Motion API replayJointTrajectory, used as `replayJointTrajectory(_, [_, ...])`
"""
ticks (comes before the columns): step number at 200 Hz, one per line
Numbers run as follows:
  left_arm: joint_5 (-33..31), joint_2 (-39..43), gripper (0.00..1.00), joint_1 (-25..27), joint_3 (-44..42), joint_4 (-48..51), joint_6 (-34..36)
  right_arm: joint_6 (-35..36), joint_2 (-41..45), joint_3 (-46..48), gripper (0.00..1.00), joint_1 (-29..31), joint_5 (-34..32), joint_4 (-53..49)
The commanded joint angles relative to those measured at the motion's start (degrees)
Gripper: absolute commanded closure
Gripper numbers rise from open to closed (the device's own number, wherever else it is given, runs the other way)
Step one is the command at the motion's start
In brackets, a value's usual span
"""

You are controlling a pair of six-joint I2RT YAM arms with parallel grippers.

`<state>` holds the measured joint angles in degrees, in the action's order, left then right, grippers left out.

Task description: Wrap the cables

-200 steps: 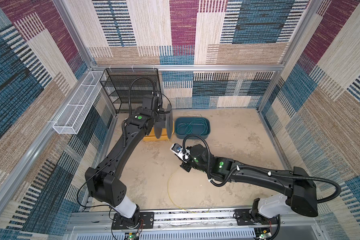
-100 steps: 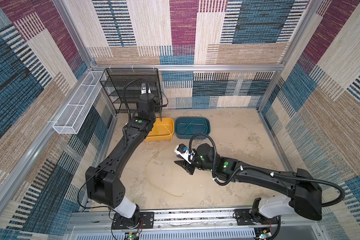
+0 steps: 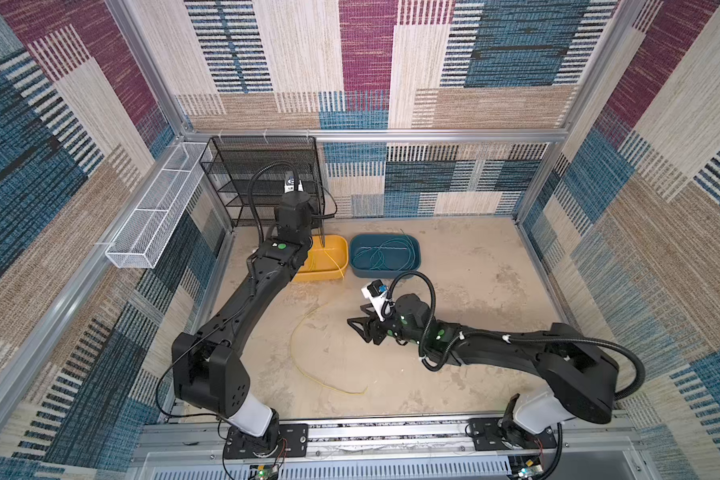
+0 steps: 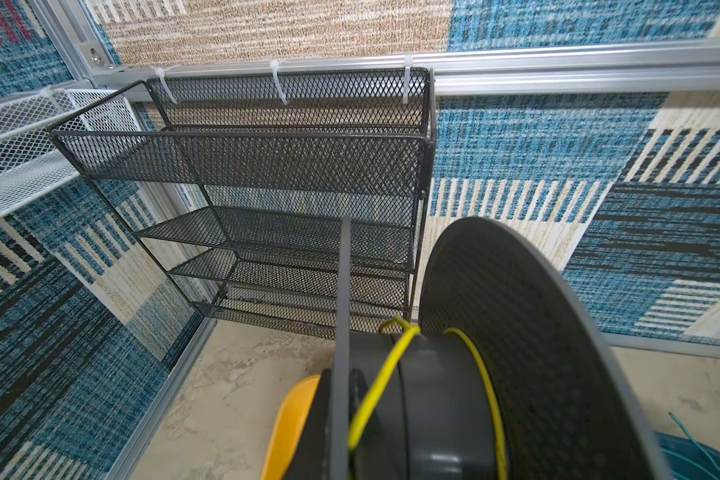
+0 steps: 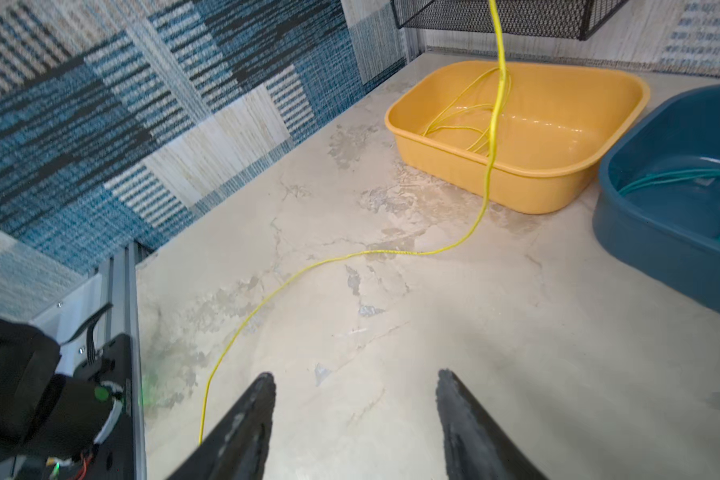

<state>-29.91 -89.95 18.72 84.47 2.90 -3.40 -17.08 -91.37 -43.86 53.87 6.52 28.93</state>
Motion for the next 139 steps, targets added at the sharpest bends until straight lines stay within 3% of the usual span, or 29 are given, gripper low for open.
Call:
replayJointTrajectory(1, [0.02, 1.3, 1.0, -0.1, 0.33, -3.79, -3.8, -9.37, -5.19, -1.08, 0.34, -0.7, -3.79, 14.77])
replayJointTrajectory(23, [0.36, 2.03, 1.0, -0.12, 0.04, -3.34, -4.76, -11.26, -11.74, -4.48, 0.35, -1.68, -5.61, 17.7])
replayJointTrajectory(46, [0.86, 2.49, 1.0, -0.19, 0.0, -3.23, -5.32, -13.09, -17.33, -8.45, 0.38, -3.62, -3.27, 19.36])
replayJointTrajectory(107, [1.46, 2.88, 1.0, -0.22, 0.47, -2.98, -6.18, -15.31, -26.23, -14.86, 0.53, -5.91, -3.05, 17.91])
replayJointTrajectory(139, [1.7, 2.96, 1.0, -0.24, 0.72, -3.16, -6.27, -15.89, -27.62, -14.95, 0.69, -6.67, -1.04, 19.47])
